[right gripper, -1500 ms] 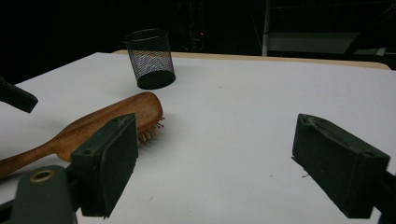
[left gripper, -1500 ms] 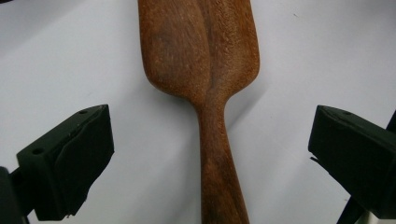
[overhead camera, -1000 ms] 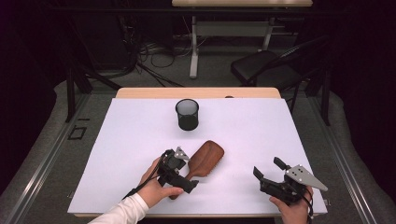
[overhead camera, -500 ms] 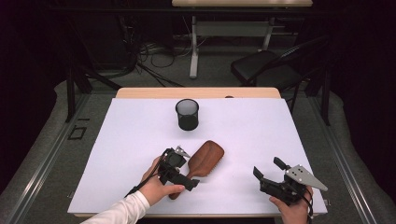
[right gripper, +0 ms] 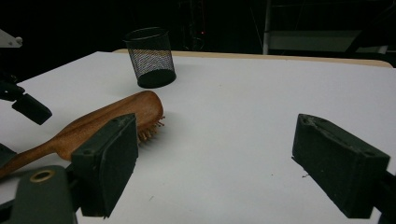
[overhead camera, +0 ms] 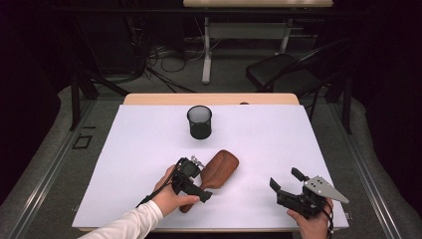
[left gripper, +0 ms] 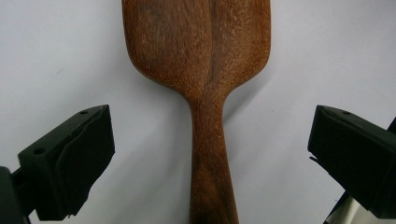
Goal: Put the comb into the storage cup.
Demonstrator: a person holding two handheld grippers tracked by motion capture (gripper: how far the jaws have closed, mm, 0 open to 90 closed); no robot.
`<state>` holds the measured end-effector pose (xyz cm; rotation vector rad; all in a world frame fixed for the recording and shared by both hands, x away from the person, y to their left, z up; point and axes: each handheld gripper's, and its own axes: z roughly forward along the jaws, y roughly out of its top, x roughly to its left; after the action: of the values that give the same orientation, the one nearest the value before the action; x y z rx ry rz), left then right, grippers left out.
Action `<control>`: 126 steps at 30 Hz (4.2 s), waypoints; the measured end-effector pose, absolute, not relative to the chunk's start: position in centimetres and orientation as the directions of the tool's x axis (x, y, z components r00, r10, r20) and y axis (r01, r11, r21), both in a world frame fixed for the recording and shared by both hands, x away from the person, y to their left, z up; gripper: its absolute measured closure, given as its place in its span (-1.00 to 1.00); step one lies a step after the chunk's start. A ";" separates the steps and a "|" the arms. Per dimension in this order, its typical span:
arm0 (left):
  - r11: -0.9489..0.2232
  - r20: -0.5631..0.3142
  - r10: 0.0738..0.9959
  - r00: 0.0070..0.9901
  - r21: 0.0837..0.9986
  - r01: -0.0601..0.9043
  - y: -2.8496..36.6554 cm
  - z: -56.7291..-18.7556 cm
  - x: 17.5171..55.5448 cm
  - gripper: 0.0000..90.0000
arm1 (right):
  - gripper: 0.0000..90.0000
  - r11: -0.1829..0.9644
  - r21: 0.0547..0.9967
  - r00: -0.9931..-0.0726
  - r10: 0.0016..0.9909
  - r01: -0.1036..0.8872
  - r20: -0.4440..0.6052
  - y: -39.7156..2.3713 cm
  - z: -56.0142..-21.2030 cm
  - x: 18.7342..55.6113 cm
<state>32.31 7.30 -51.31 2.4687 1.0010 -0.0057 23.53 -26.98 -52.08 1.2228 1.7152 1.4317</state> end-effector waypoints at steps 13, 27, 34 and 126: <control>-0.622 -0.187 0.674 0.715 0.378 0.686 6.9 -52.0 33.3 -0.93 | -0.69 -0.001 0.960 -0.407 0.905 0.281 0.120 -26.9 -52.1 23.5; -0.607 -0.231 0.685 0.691 0.344 0.717 6.4 -52.2 33.6 -0.75 | -0.69 -0.003 0.959 -0.407 0.905 0.284 0.123 -27.0 -52.1 23.5; -0.617 -0.216 0.687 0.694 0.332 0.714 6.2 -52.3 33.6 -0.65 | -0.69 -0.003 0.959 -0.407 0.905 0.284 0.124 -27.0 -52.1 23.5; -0.648 -0.038 0.710 0.703 0.355 0.674 4.8 -53.0 31.9 0.58 | -0.68 -0.002 0.958 -0.409 0.904 0.288 0.125 -27.1 -52.2 23.7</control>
<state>31.89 4.77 -53.01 2.5693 1.0826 0.1477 23.66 -27.06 -52.22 1.2340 1.7247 1.4339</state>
